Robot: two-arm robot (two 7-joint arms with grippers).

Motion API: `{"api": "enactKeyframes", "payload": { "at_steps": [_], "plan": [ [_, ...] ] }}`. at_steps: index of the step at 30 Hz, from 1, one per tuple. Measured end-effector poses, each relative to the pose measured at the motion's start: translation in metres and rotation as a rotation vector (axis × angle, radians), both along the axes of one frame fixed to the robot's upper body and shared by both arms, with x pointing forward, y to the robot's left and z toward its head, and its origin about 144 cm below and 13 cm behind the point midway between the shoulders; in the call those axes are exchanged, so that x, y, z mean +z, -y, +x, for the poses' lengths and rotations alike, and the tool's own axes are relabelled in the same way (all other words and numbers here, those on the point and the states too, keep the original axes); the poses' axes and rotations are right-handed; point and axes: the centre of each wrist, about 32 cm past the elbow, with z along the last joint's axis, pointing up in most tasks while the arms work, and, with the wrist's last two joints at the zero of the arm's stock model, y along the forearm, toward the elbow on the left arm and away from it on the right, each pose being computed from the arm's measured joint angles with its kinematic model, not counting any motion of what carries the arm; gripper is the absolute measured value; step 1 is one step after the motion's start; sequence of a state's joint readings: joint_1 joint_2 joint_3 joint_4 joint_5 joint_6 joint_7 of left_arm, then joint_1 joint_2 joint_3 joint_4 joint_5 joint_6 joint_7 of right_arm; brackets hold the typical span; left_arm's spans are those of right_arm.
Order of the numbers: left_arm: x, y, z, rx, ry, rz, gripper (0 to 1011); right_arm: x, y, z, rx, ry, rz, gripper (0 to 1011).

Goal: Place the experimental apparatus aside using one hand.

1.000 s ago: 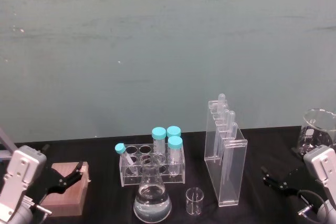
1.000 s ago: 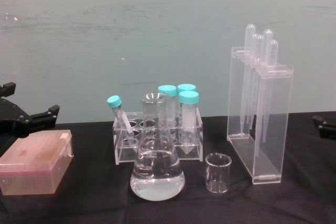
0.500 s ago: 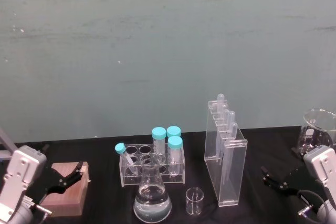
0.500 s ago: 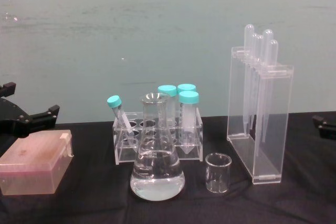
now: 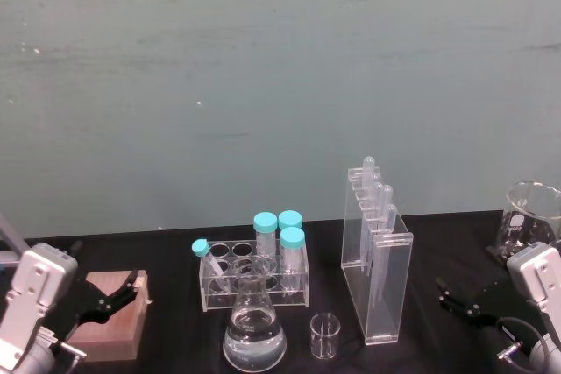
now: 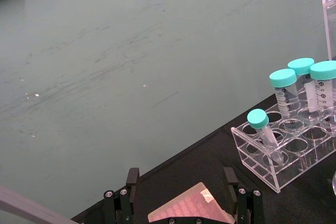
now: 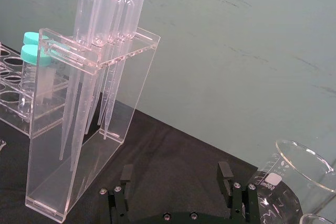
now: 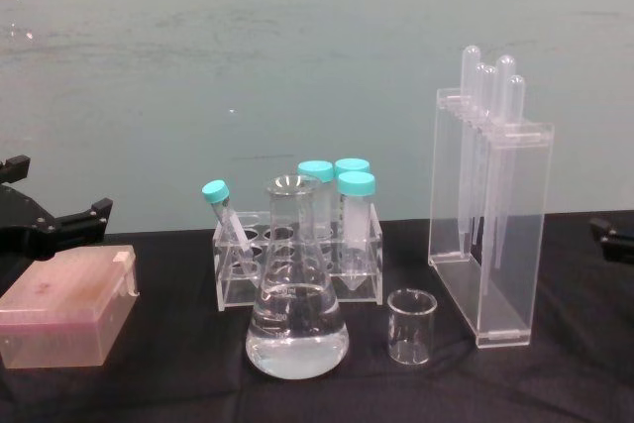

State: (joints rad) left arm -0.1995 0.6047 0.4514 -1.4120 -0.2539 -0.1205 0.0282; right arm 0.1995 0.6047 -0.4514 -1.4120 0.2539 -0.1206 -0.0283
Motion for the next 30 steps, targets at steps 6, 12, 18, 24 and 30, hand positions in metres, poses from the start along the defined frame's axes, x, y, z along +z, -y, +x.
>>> {"api": "enactKeyframes", "payload": {
  "at_steps": [6,12,18,24,30],
  "plan": [
    [0.0,0.0,0.0,0.0,0.0,0.0,1000,0.0,0.0,0.0,0.0,0.0,0.0,1003],
    [0.0,0.0,0.0,0.0,0.0,0.0,1000,0.0,0.0,0.0,0.0,0.0,0.0,1003],
    [0.0,0.0,0.0,0.0,0.0,0.0,1000,0.0004,0.001,0.0009,0.0,-0.006,0.006,1003],
    [0.0,0.0,0.0,0.0,0.0,0.0,1000,-0.0002,0.0019,0.0013,0.0,-0.011,0.014,1003],
    [0.0,0.0,0.0,0.0,0.0,0.0,1000,-0.0015,0.0024,0.0008,-0.005,-0.007,0.019,1003]
  ]
}}
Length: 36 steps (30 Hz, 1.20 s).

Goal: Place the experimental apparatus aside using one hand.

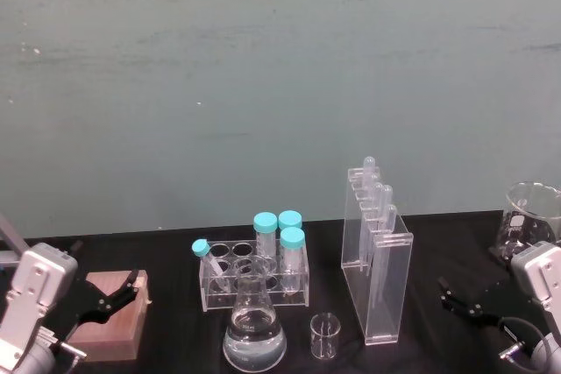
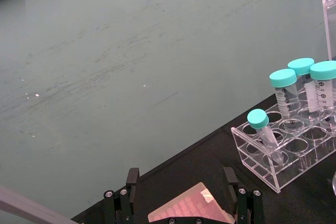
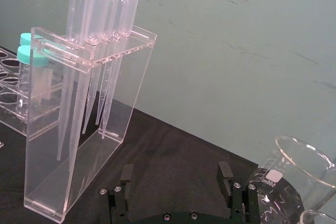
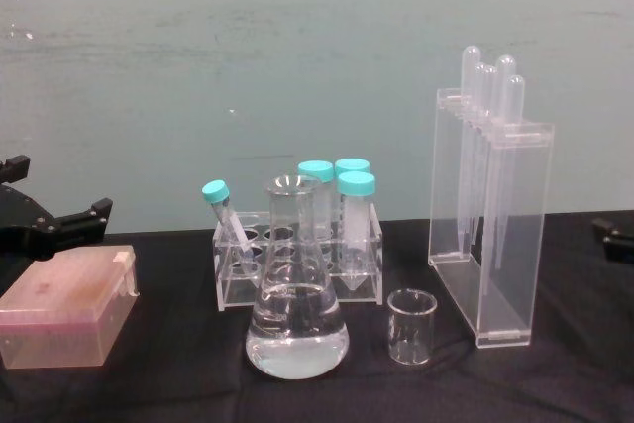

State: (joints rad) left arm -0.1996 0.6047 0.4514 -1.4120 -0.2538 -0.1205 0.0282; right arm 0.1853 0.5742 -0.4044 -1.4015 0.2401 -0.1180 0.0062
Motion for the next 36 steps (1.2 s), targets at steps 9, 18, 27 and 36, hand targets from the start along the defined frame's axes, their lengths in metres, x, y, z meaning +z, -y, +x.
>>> {"api": "enactKeyframes", "payload": {
  "at_steps": [9,18,27,36],
  "plan": [
    [0.0,0.0,0.0,0.0,0.0,0.0,1000,0.002,0.002,-0.005,-0.018,0.014,0.018,1003],
    [0.0,0.0,0.0,0.0,0.0,0.0,1000,0.009,0.002,-0.013,-0.022,0.049,0.053,1003],
    [0.0,0.0,0.0,0.0,0.0,0.0,1000,0.018,-0.001,-0.021,-0.003,0.099,0.099,1003],
    [0.0,0.0,0.0,0.0,0.0,0.0,1000,0.026,-0.008,-0.03,0.038,0.146,0.151,1003]
  ]
}}
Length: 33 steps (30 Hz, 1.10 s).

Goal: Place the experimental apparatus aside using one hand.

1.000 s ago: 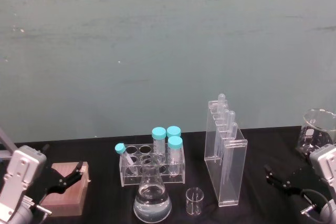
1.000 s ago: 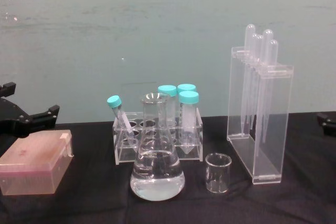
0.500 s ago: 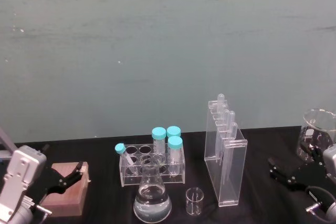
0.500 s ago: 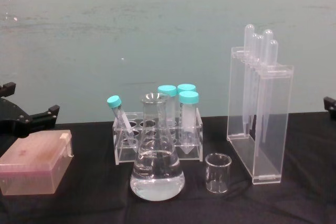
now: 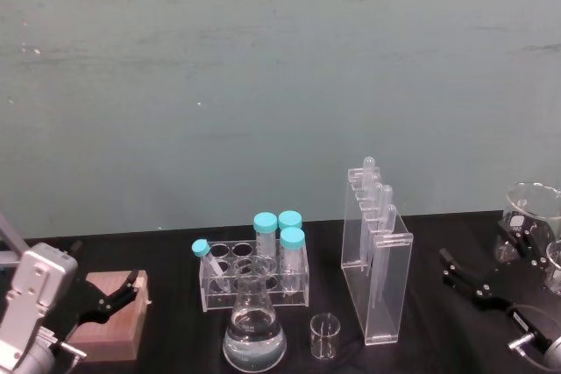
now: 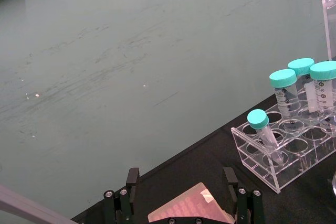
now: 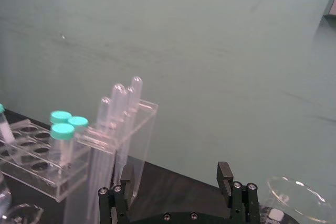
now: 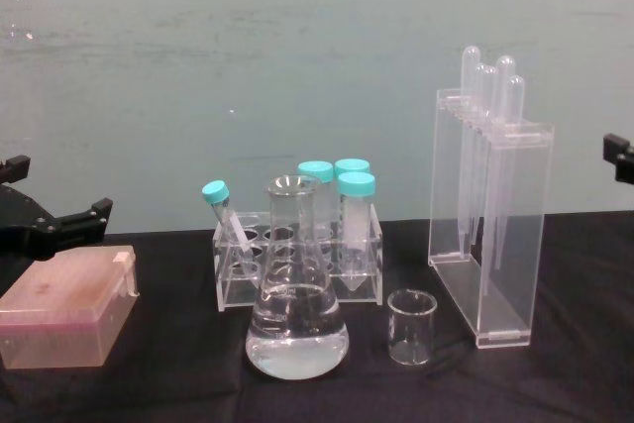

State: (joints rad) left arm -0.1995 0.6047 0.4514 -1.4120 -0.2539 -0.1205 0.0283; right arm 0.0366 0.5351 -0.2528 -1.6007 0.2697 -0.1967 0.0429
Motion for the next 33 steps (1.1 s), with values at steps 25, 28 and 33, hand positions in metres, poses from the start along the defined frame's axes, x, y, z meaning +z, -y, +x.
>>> {"api": "enactKeyframes", "payload": {
  "at_steps": [25,28,33],
  "plan": [
    [0.0,0.0,0.0,0.0,0.0,0.0,1000,0.01,-0.034,0.0,0.136,0.021,0.093,1003],
    [0.0,0.0,0.0,0.0,0.0,0.0,1000,0.012,-0.04,0.003,0.131,0.019,0.115,1003],
    [0.0,0.0,0.0,0.0,0.0,0.0,1000,0.016,-0.052,0.005,0.117,0.016,0.156,1003]
  ]
}}
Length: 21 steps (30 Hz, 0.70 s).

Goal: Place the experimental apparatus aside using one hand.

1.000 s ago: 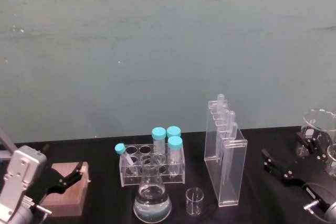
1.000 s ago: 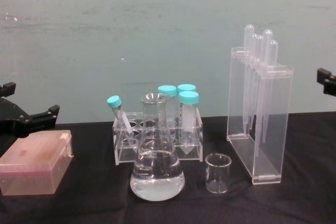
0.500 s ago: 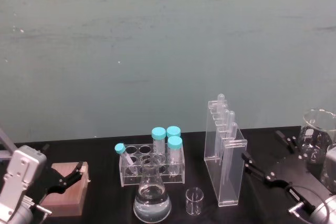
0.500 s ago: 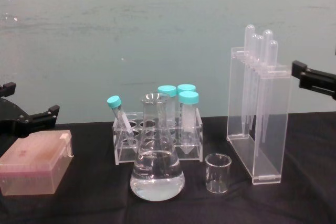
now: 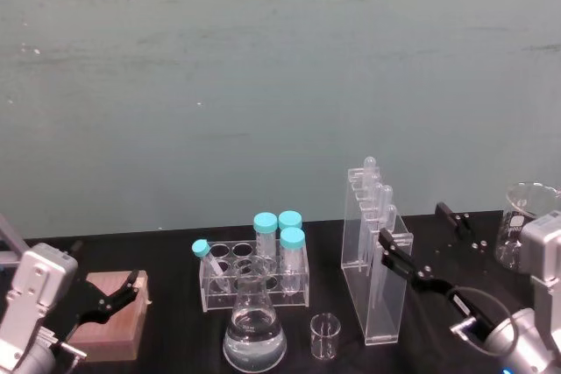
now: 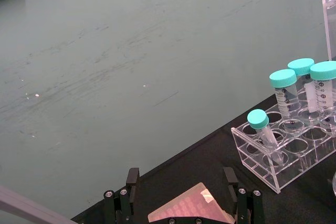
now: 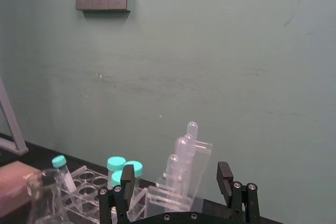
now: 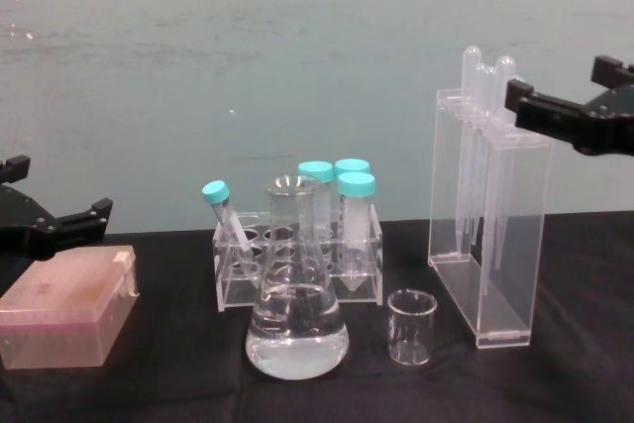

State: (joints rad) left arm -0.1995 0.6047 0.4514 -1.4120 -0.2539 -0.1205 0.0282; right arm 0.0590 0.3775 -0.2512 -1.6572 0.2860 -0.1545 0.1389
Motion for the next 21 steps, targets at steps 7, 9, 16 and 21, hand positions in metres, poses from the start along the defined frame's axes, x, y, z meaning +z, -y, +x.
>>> {"api": "enactKeyframes", "payload": {
  "at_steps": [7,9,16,21],
  "plan": [
    [0.0,0.0,0.0,0.0,0.0,0.0,1000,0.002,-0.015,0.001,-0.009,-0.021,0.029,1003],
    [0.0,0.0,0.0,0.0,0.0,0.0,1000,0.002,-0.018,0.0,-0.016,-0.031,0.037,1003],
    [0.0,0.0,0.0,0.0,0.0,0.0,1000,0.001,-0.025,-0.002,-0.057,-0.068,0.052,1003],
    [0.0,0.0,0.0,0.0,0.0,0.0,1000,0.001,-0.029,-0.002,-0.077,-0.079,0.059,1003]
  ]
}}
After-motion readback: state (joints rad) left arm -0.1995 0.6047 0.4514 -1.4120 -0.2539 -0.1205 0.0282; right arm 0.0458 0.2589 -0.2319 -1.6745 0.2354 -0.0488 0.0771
